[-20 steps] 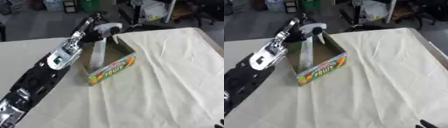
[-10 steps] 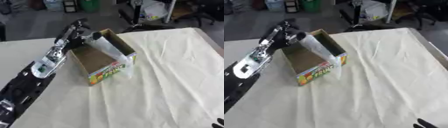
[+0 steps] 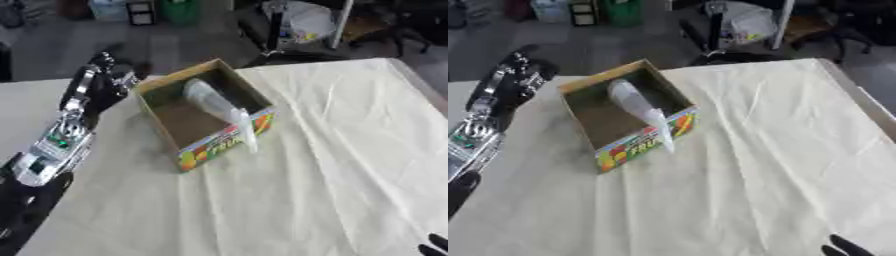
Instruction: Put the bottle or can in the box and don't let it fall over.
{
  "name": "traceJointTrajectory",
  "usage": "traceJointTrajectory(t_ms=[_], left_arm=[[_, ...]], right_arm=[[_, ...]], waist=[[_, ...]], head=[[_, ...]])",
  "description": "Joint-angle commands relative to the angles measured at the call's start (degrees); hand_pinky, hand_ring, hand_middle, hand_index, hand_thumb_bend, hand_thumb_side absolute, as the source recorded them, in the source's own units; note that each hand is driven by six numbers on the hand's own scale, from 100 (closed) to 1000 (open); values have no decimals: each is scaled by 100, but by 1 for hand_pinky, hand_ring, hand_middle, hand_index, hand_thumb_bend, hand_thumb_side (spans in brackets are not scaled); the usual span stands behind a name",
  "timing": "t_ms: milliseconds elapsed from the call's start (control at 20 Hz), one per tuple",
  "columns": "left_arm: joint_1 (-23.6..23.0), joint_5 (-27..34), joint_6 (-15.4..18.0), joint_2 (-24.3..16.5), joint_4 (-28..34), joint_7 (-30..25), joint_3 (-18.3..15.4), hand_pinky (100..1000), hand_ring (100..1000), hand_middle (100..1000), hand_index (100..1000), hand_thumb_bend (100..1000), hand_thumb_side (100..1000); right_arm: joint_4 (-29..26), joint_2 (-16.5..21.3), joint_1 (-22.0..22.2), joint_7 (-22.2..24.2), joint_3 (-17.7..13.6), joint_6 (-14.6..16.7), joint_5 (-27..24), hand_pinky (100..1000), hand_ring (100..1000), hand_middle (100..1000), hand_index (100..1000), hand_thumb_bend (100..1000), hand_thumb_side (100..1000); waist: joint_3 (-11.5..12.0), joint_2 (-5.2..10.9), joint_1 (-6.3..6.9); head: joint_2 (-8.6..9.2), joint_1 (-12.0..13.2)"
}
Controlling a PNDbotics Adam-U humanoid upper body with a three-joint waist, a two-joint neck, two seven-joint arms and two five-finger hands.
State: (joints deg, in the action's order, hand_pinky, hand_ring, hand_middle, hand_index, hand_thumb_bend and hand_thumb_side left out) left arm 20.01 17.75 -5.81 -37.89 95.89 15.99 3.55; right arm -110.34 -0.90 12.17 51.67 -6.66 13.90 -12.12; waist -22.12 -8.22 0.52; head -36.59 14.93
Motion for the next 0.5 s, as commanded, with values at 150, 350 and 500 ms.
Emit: traceJointTrajectory(t_ms=[150,350,500], left_arm=[[-363,-192,218,159,590,326,-495,910,994,680,915,737,573],[-979,-571,596,659,1208,543,-1050,905,987,675,909,714,583],[-1419,-841,625,1092,1639,694,-1256,904,986,670,904,706,577]], right_arm=[[-70,-38,-4,-37,-130,59,45,762,1000,1000,1000,100,470],[-75,-8,-26,-92,-175,37,46,762,1000,1000,1000,100,470],[-58,2,-55,-116,-186,4,45,761,1000,1000,1000,100,470]], waist=[[281,50,-18],[415,74,18],[478,93,32]], head=[[24,-130],[-105,-76],[-254,4]])
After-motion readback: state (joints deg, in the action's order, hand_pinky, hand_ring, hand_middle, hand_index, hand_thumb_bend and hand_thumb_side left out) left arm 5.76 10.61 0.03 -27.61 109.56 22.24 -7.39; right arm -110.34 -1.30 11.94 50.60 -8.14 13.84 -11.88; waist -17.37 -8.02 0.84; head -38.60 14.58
